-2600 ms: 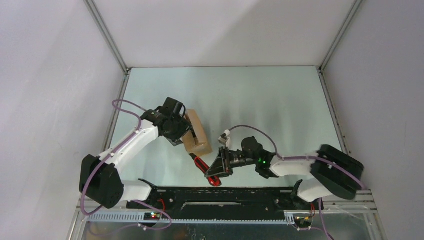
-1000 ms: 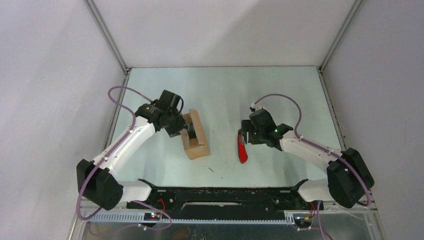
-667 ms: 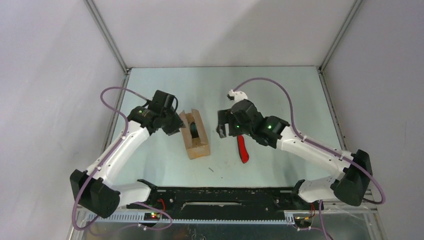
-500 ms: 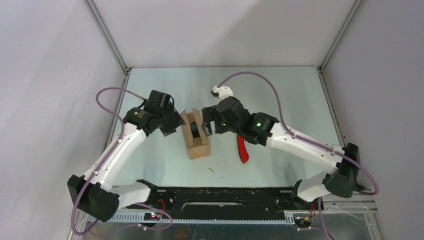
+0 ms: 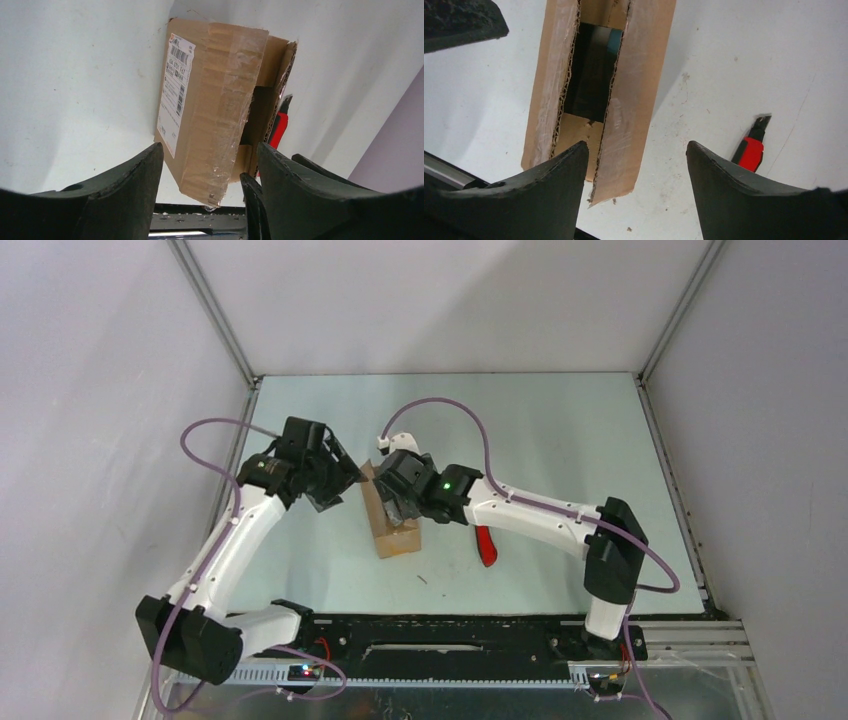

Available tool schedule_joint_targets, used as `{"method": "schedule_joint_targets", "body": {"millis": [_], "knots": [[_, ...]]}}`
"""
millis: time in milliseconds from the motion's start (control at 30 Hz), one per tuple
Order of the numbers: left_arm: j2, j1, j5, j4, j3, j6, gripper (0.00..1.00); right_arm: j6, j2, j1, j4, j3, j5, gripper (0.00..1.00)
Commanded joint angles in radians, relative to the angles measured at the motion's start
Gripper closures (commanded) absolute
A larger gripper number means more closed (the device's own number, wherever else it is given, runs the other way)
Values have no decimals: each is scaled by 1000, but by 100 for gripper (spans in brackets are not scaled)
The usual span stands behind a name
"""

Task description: Unpack the express box

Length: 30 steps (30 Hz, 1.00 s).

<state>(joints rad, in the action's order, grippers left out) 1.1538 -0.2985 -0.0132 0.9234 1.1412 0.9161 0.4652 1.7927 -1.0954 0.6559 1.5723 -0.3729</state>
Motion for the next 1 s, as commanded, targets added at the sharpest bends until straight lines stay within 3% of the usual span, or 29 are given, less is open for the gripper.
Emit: {"method": "schedule_joint_targets", "body": {"millis": [0, 167, 300, 433, 500, 767, 967], "knots": [[40, 4, 47, -34, 9, -34, 27, -6, 35, 1, 7, 64, -39, 29], [88, 4, 46, -32, 38, -55, 17, -3, 56, -14, -1, 74, -41, 32], [144, 0, 57, -25, 54, -71, 16, 12, 65, -10, 0, 70, -51, 40], [179, -7, 60, -29, 61, -76, 14, 33, 34, -5, -41, 35, -58, 82], [190, -13, 57, -27, 71, -82, 12, 40, 13, -5, -61, 14, -63, 98], [207, -47, 31, 17, 154, -98, 6, 59, -54, -8, -125, -63, -120, 100], [256, -53, -17, 11, 102, -95, 15, 81, -135, 1, -208, -145, -136, 100]]}}
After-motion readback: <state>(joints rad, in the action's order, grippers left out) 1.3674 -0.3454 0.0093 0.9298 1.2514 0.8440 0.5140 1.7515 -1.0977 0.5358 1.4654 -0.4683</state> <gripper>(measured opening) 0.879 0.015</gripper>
